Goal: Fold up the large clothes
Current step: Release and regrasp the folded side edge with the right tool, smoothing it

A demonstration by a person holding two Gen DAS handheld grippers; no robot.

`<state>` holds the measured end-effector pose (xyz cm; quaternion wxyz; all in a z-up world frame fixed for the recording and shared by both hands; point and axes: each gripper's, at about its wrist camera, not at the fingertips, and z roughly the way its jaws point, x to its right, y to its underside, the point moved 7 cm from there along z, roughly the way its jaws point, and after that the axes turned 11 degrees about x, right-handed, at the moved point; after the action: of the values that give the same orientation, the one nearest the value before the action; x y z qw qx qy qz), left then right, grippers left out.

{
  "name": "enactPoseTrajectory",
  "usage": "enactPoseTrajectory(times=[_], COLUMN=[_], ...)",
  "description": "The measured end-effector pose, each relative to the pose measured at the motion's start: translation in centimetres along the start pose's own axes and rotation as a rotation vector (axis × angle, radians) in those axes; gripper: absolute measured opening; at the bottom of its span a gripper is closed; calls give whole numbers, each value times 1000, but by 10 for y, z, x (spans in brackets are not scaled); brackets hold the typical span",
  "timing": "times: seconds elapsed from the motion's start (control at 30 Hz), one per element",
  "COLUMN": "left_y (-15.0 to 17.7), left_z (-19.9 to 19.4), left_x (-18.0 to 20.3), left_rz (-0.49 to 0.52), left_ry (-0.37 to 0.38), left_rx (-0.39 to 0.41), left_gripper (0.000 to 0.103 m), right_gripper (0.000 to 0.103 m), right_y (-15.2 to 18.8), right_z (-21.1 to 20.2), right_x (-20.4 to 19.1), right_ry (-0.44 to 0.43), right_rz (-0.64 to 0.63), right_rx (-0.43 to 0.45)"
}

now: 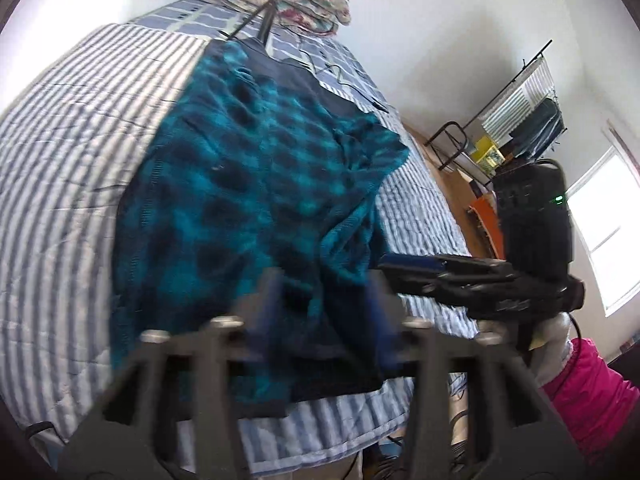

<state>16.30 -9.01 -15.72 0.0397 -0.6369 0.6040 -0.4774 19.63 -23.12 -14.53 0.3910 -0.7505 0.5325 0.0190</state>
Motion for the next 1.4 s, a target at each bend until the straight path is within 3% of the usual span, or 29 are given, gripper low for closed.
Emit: enactPoseTrajectory(times=[0.07, 0.17, 0.37, 0.73, 0.83, 0.9, 1.0, 1.07, 1.17, 1.2, 1.23, 1.33, 1.4], left_y=[4, 5, 6, 16, 19, 21, 23, 24, 26, 28, 30, 36, 38], left_z=[12, 30, 64, 84, 84, 83, 85, 85, 85, 85, 84, 84, 82], left_x=[5, 11, 12, 5, 9, 10, 13, 19, 27, 30, 32, 37, 39], left_rz=[-7, -30, -22, 11, 24, 45, 51, 77, 103, 106, 109, 116, 118], left_ry=[15, 24, -6, -23, -4, -7, 14, 22, 39, 46, 49, 63, 73], left_rx=[-39, -78, -126, -158, -169, -176, -184, -179, -176, -179, -182, -189, -193], left_gripper=[55, 55, 56, 56, 39, 17, 7, 6, 5, 5, 5, 4, 4], right_gripper=[60, 74, 75, 81, 81, 81, 81, 78, 61, 45, 33, 18, 15], right_y=[-6, -18, -47, -108, -121, -128, -137, -143, -155, -159, -165, -182, -195], right_z=[-15, -36, -57, -40, -30, -24, -9, 2, 11, 12, 14, 19, 24], right_x=[14, 51, 123, 220, 251, 268, 289, 299, 300, 297, 294, 279, 263], right_ry=[16, 81, 152, 217, 238, 256, 262, 231, 193, 194, 206, 253, 302], right_rz=[11, 71, 244, 444, 519, 542, 587, 629, 631, 614, 588, 499, 418], right_rx=[18, 73, 190, 302, 336, 351, 365, 378, 384, 379, 368, 330, 300])
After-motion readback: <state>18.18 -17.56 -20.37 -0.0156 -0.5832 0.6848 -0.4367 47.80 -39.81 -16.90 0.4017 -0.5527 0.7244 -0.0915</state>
